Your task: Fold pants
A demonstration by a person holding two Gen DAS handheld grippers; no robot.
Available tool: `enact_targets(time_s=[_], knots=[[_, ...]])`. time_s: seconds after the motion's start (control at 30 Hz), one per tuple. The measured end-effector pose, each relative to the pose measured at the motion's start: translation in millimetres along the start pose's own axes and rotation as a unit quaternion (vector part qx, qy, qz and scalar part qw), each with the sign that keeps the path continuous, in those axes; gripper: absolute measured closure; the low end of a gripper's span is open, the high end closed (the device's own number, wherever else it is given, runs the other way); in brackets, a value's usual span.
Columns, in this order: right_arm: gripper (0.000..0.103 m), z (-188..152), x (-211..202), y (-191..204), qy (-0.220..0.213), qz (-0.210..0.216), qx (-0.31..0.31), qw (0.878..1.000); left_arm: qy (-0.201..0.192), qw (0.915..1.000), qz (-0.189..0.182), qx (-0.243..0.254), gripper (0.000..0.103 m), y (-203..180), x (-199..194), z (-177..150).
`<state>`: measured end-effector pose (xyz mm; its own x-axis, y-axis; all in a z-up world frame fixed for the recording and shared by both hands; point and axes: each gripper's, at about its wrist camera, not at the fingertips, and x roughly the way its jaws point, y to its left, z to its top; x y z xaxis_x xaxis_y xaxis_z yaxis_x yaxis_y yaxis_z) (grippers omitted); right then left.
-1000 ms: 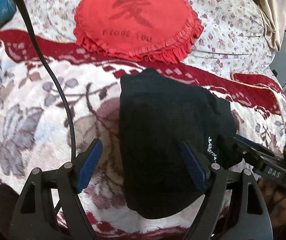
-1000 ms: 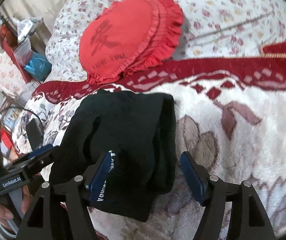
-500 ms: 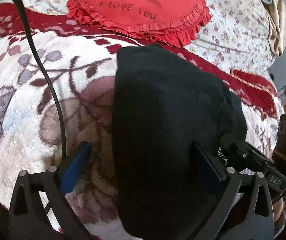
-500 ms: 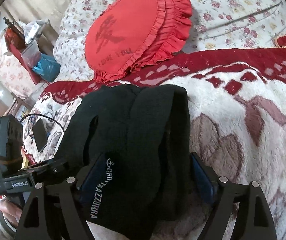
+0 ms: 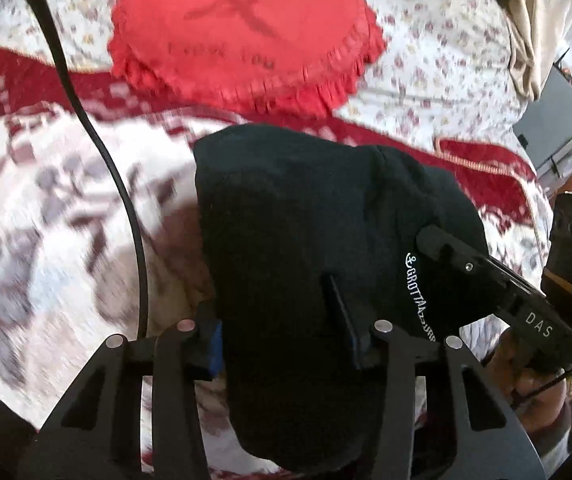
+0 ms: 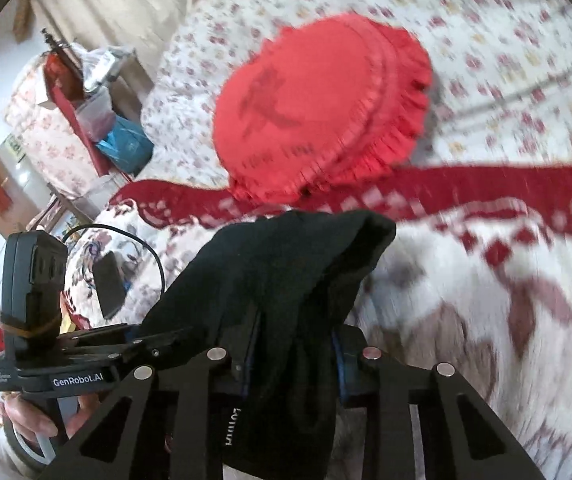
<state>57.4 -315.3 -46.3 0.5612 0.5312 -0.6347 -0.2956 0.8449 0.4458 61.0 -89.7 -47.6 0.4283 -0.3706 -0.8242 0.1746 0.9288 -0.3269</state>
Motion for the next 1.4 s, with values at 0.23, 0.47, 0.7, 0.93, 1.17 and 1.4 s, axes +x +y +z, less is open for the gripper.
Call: enact_targets(time_s=[0.23,0.47,0.7,0.93,1.17,1.4], knots=[[0.085,44.6,21.9,13.9,-0.026,0.001,-0.022,0.999,-0.033,0.9991,0.025,0.010,0.061,21.1,-5.6,41.5],[0.085,36.7,68.3,-5.8,0.046,-0.034,-0.001,0.998,-0.007,0.9984,0.057,0.002,0.061,45.3,32.6,35.5],[0.085,35.9,34.2,-8.3,0.039,0.054,0.063,0.996,-0.002,0.9988,0.048,0.011,0.061,53.4,22.0,35.8],[0.048,3.9,30.3,-26.3,0.065,0.021,0.104,0.992,-0.014,0.9980,0.056,0.027,0.050,50.5,4.5,29.8],[0.050,-11.3,60.8,-20.6,0.080,0.057,0.102,0.990,-0.003,0.9995,0.030,-0.002,0.034,48.7,17.1,14.6],[0.082,27.2,50.8,-4.5,0.019,0.026,0.036,0.999,-0.041,0.9988,0.022,0.014,0.036,33.8,7.8,28.4]])
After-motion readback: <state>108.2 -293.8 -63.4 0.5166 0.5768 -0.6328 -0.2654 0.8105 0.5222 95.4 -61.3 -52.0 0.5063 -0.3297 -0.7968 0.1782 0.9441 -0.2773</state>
